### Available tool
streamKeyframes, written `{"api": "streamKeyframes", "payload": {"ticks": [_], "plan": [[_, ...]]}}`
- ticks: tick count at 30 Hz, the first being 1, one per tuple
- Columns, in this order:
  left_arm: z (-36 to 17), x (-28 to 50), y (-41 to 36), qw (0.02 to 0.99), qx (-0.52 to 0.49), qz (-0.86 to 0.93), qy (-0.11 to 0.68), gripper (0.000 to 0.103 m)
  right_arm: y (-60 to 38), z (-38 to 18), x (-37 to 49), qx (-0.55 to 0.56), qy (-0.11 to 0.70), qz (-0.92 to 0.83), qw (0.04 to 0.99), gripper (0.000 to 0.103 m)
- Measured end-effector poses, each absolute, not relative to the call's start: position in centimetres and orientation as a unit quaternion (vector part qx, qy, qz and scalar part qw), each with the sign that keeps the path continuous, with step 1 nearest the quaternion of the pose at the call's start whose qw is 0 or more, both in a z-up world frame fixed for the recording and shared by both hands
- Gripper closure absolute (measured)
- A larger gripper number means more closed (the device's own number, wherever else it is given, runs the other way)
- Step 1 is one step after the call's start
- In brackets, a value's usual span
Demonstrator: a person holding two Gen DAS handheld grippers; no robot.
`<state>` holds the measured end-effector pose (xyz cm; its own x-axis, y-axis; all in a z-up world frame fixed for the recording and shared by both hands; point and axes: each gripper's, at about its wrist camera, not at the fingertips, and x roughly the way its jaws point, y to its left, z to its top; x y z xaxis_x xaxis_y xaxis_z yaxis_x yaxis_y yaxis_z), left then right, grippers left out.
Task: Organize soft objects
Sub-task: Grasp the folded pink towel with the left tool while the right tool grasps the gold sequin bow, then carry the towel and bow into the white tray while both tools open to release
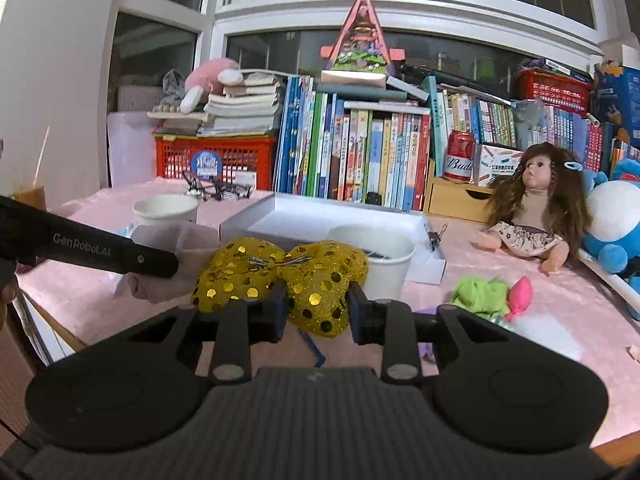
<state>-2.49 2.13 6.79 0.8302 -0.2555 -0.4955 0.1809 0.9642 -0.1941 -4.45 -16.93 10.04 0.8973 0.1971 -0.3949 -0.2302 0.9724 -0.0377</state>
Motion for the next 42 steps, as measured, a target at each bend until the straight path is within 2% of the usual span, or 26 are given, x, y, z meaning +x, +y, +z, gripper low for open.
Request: {"api": "streamKeyframes", "payload": {"ticks": [10,16,24,33,42], "plan": [[11.3,-0.8,1.3,0.956,-0.067,-0.147,0.244,0.082,-19.3,13.6,-3.2,-0.002,0.18,0.097,0.979,0.068],[14.6,3.1,0.9,0.961,-0.054,-0.141,0.231,0.082,-21.6,15.4,1.2,0.044,0.206,0.094,0.973,0.068],[17.1,10.6,0.2,0.95,-0.073,-0.146,0.268,0.082,-23.8,16.7,8.6,0.084,0.255,0.09,0.959,0.068],[14.4,20.6,-1.4,0.907,-0.113,-0.131,0.383,0.082,-24.1,16.2,17.6,0.067,0.322,0.082,0.941,0.067],[9.1,26.7,-2.2,0.879,-0.116,-0.091,0.453,0.082,-24.4,11.6,22.6,0.084,0.399,0.082,0.909,0.067]]}}
